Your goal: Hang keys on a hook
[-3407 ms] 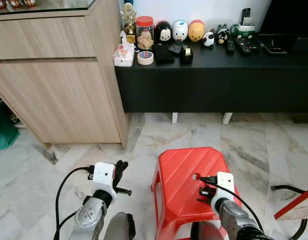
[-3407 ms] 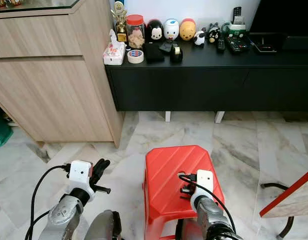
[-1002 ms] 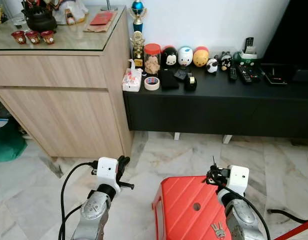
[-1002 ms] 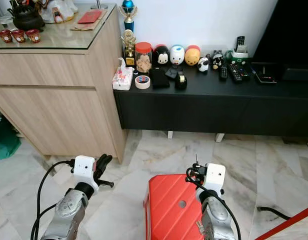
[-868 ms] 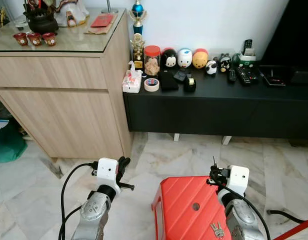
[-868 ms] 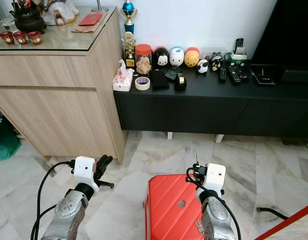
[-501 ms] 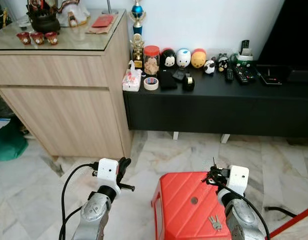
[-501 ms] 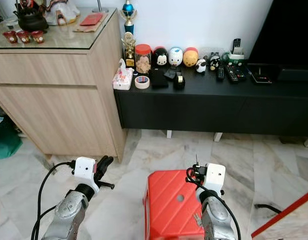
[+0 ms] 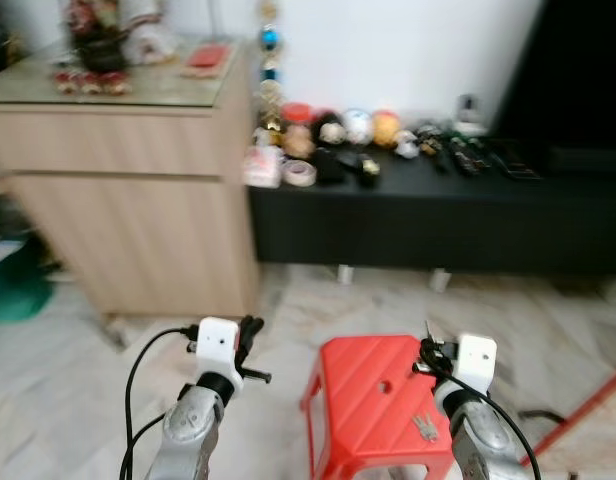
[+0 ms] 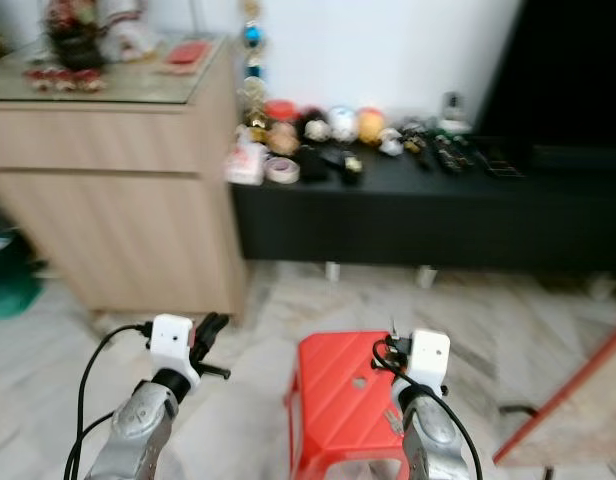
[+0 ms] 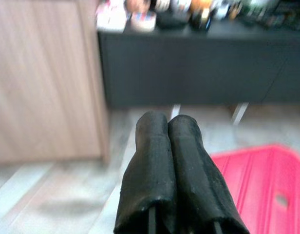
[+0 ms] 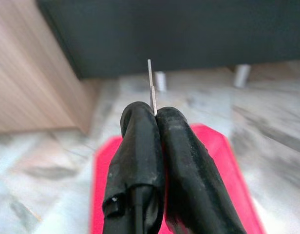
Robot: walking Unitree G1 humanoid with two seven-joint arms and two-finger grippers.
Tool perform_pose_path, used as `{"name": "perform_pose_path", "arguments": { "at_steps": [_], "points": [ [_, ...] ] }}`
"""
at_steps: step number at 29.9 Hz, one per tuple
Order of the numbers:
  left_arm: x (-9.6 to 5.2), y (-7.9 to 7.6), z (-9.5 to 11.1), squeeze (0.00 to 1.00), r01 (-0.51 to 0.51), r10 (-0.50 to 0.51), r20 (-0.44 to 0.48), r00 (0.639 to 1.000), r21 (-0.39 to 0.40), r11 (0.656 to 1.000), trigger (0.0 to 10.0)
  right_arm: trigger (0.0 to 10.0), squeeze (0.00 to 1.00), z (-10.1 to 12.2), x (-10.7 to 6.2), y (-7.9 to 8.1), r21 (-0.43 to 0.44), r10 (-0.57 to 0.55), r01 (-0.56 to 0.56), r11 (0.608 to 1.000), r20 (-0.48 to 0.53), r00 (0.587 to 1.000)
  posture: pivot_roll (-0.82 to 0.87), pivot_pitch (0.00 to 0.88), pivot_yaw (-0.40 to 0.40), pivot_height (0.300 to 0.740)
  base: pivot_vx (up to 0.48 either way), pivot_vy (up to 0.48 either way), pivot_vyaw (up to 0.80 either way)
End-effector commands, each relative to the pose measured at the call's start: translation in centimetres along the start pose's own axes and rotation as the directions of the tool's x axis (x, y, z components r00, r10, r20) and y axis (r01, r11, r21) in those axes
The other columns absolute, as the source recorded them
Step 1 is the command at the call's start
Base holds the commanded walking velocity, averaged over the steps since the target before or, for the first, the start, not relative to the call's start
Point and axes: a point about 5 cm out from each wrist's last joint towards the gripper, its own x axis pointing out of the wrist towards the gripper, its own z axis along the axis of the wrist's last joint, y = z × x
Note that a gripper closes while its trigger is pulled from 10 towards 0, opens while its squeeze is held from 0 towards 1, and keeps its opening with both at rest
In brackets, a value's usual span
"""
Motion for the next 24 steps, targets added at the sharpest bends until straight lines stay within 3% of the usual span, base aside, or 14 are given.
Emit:
{"name": "perform_pose_path", "arguments": {
  "at_steps": [1,24],
  "points": [
    [0.15,0.00,0.02,0.00,0.004,-0.004,-0.004,1.000,0.001,1.000,10.0,10.0,0.00,0.26,0.00,0.16,0.002,0.004,-0.004,1.000,0.010,1.000,0.02,0.000,-0.017,0.740,0.000,0.000,0.00],
    [0.21,-0.06,0.11,0.00,0.012,-0.012,0.001,1.000,0.001,1.000,10.0,10.0,0.00,0.60,0.18,0.35,-0.023,0.010,-0.010,1.000,-0.004,1.000,0.02,0.000,-0.017,0.740,-0.199,0.000,0.00]
  ]
}}
